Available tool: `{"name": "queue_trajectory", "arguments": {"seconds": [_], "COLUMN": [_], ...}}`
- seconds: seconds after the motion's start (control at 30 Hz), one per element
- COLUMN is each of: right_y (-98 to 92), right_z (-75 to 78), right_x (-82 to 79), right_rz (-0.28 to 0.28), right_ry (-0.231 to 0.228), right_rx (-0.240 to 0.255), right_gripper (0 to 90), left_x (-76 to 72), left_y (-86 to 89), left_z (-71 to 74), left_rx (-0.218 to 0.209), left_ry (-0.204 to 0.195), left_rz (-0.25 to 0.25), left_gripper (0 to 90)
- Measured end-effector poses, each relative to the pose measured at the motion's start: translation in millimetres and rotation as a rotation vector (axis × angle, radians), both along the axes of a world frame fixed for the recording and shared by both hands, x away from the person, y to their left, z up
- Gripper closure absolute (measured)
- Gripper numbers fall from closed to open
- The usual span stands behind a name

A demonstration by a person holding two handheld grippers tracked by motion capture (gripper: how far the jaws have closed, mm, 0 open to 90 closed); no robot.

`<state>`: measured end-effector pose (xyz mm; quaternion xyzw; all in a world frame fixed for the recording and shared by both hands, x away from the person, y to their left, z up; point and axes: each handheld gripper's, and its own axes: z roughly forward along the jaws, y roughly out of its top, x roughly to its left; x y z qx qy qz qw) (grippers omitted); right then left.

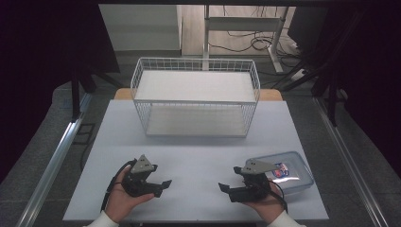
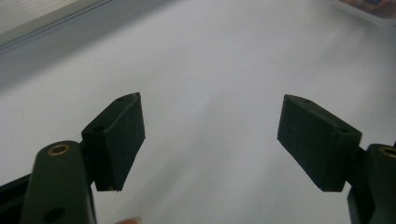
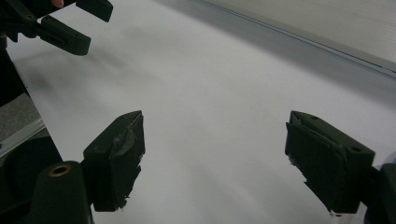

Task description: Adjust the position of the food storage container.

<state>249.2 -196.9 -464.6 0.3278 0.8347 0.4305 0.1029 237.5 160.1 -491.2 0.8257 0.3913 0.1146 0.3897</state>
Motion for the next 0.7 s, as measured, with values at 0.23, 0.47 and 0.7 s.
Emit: {"name": "queue_trajectory", "arguments": {"seconds": [0.23, 0.47, 0.7], "right_y": [-0.6, -3.2, -9.5], "right_z": [-1.5, 3.4, 13.7], "right_x": [0.8, 1.1, 6.3], "right_rz": [0.002, 0.001, -0.014], "right_ry": [-0.003, 0.001, -0.002], "right_rx": [-0.005, -0.007, -0.012], "right_gripper": [20.7, 24.1, 25.7], "left_x": [-0.5, -1.4, -1.8], "left_y": [1.2, 0.7, 0.8], "left_z": [3.4, 3.5, 4.6], "left_rx": [-0.021, -0.015, -0.018], "left_ry": [-0.011, -0.012, -0.013], "left_rz": [0.002, -0.005, -0.005], "left_gripper": [22.8, 22.6, 22.6]}}
